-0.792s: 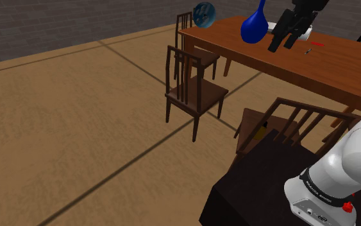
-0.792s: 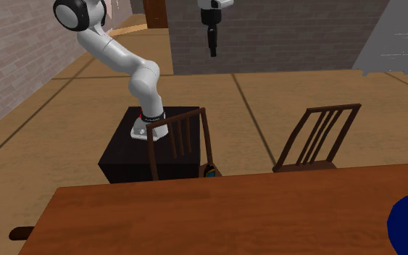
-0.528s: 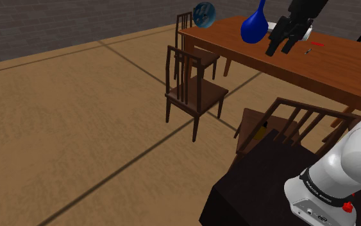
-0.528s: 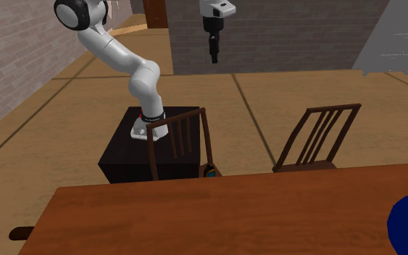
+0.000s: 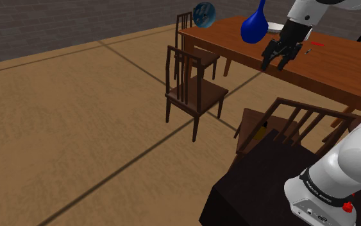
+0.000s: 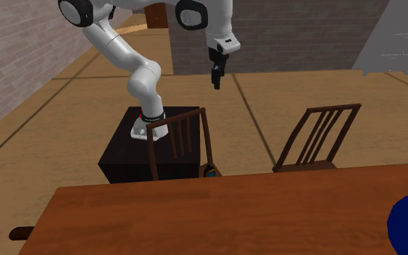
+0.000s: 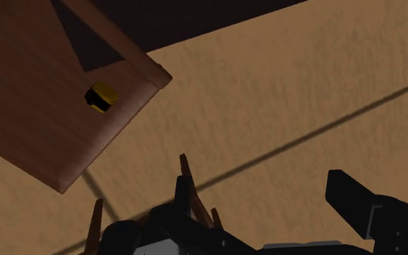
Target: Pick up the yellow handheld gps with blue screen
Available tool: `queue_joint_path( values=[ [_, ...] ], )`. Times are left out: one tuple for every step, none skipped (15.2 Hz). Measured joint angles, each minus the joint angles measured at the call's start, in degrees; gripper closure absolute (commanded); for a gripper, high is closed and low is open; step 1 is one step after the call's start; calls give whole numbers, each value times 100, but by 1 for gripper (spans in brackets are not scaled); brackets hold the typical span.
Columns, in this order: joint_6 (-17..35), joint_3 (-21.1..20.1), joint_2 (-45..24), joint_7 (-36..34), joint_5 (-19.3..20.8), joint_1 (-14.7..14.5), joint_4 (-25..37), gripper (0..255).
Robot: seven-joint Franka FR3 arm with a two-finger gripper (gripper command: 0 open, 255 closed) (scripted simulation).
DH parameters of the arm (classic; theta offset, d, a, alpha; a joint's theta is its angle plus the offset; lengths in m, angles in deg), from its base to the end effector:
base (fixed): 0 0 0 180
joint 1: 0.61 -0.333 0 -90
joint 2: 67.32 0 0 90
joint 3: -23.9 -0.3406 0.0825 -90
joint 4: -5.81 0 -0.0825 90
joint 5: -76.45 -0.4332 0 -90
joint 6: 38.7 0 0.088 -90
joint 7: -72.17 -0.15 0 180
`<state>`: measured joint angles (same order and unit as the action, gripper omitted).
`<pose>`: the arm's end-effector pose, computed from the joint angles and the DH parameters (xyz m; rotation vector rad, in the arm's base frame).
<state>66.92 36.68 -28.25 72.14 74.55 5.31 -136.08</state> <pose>0.3677 -0.1225 0.4827 -2.9439 0.4285 -0.0886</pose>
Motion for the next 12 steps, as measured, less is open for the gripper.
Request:
queue_joint_path(
  values=[
    [157,104,-123,34,-6,46,-82,0],
    [266,176,-209,32,-25,84,-148,0],
    [388,247,-307,31,-49,118,-216,0],
    [545,363,-450,84,-60,163,-282,0],
    [663,457,-554,113,-79,205,-346,0],
    [778,571,-650,169,-85,260,-416,0],
    [902,683,-803,222,-111,294,-439,0],
    [1025,767,-929,245,-151,319,-488,0],
    [1152,885,-1091,312,-188,350,-510,0],
    [1303,991,-1277,370,-248,361,-535,0],
    [1433,1069,-1418,396,-313,369,-579,0],
    [1568,1169,-1570,458,-378,385,-625,0]
  ],
)
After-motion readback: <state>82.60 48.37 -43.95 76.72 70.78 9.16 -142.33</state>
